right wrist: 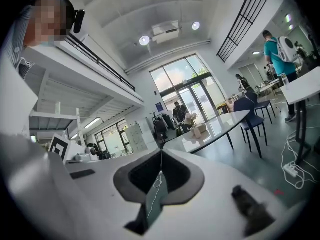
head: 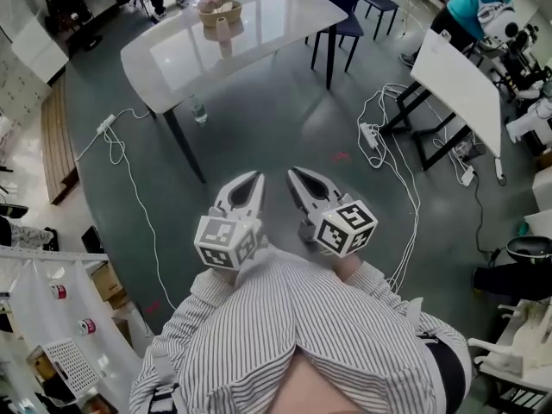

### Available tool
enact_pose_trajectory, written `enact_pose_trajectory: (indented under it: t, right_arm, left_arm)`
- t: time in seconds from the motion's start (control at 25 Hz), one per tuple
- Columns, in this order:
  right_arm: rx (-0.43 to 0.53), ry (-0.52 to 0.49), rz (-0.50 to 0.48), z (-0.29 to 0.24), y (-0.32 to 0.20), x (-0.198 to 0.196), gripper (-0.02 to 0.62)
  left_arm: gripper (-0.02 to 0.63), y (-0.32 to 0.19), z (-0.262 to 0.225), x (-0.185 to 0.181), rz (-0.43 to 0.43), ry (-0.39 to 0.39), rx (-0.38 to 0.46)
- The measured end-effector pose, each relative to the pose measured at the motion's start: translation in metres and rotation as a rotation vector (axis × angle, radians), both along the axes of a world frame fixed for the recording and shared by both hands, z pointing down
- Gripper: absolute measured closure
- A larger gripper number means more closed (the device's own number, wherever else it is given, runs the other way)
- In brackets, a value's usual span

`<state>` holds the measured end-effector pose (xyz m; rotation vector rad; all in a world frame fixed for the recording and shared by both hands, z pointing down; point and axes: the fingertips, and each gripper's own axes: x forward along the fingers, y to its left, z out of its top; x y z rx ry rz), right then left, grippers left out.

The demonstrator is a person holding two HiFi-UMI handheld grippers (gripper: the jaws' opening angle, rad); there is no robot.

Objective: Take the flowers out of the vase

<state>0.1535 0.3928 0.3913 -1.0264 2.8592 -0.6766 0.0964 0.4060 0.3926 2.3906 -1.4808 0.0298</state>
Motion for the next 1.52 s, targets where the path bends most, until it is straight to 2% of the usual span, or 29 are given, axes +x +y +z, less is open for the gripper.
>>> enact_pose_trajectory:
  t: [0.16, 0.32, 0.52, 0.68, 1.04, 1.52]
  right_arm:
    - [0.011, -0.001, 0.031, -0.002, -0.045, -0.021, 0.580]
    - [0.020, -0.003, 0.029, -0.003, -0.070, -0.043, 0.580]
    - [-0.014, 0.049, 0.031, 0.010, -0.084, -0.055, 0.580]
    - [-0.052, 0.071, 0.036, 0.020, -0.098, -0.053, 0.580]
    - [-0.055, 0.064, -0.025, 0.026, -0.139, -0.084, 0.580]
    - [-0.014, 0.053, -0.097, 0.009, -0.272, -0.117, 0.580]
  left_arm:
    - [0.594, -0.041, -0.001, -0.021, 0.040, -0.013, 0.011]
    - [0.594, -0.066, 0.001, -0.040, 0.060, 0.037, 0.006]
    - [0.594, -0.080, 0.012, -0.043, 0.088, 0.018, -0.020]
    - [0.594, -0.091, 0.020, -0.043, 0.098, 0.033, -0.049]
    - [0.594, -0.136, 0.027, -0.065, 0.064, 0.038, -0.064]
    - [0.594, -0.264, 0.023, -0.088, 0.019, 0.033, -0.056]
